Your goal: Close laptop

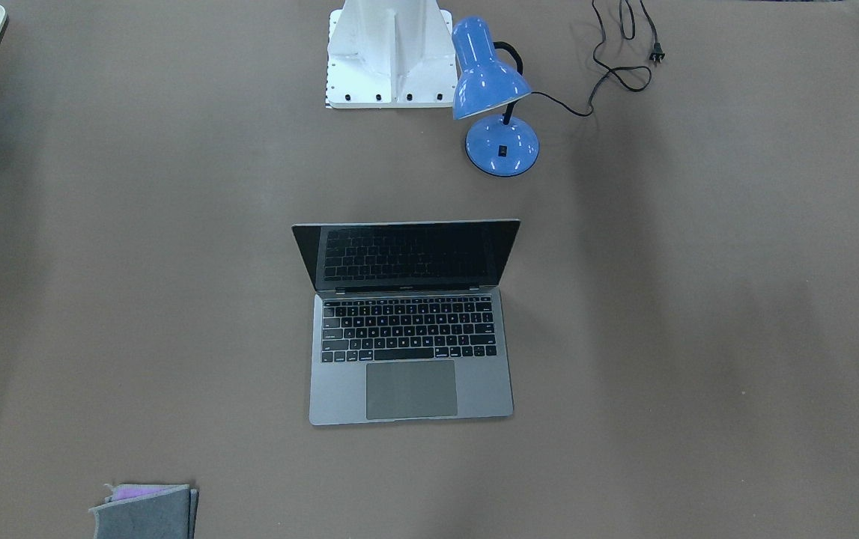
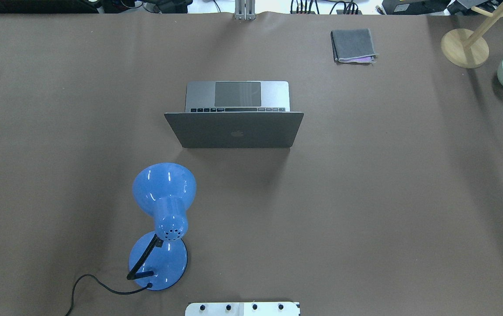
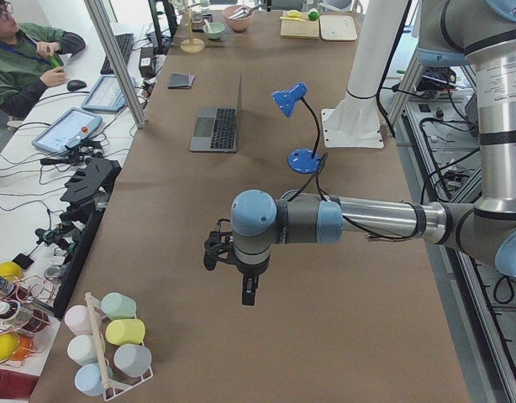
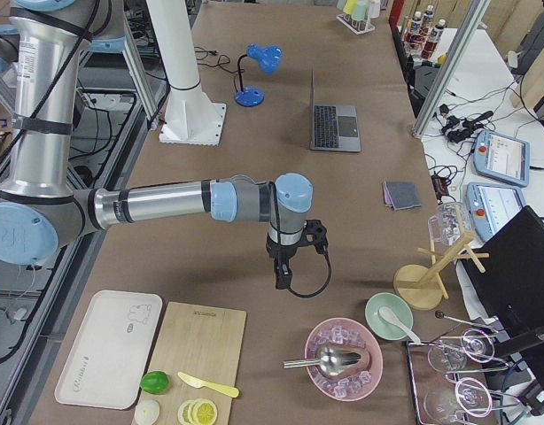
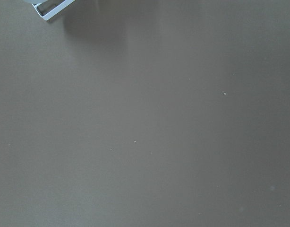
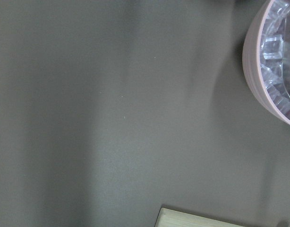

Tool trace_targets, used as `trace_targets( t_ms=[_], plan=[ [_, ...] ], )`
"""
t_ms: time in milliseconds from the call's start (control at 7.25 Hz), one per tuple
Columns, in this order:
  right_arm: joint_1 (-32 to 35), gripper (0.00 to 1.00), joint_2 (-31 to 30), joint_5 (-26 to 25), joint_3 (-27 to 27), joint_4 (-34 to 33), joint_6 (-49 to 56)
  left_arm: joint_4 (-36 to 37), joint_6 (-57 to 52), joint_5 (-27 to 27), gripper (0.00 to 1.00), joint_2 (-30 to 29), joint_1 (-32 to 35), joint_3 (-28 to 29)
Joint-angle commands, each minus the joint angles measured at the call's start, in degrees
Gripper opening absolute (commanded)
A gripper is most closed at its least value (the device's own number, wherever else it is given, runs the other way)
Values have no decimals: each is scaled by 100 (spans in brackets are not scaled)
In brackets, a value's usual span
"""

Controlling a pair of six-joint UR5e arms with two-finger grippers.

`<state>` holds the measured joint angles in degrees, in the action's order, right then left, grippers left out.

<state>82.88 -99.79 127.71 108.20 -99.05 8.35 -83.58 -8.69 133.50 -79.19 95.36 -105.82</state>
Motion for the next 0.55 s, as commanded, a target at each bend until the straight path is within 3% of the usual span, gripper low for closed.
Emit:
trace_targets(
  t_ms=[0,414],
  plan=[
    [0,100,-5,-17,0,0,0,0,-1,-8,98,-8,-44,-9],
    [0,100,73,-53,140,0,-35,-18,-1,1,98,0,-44,-70]
  ],
)
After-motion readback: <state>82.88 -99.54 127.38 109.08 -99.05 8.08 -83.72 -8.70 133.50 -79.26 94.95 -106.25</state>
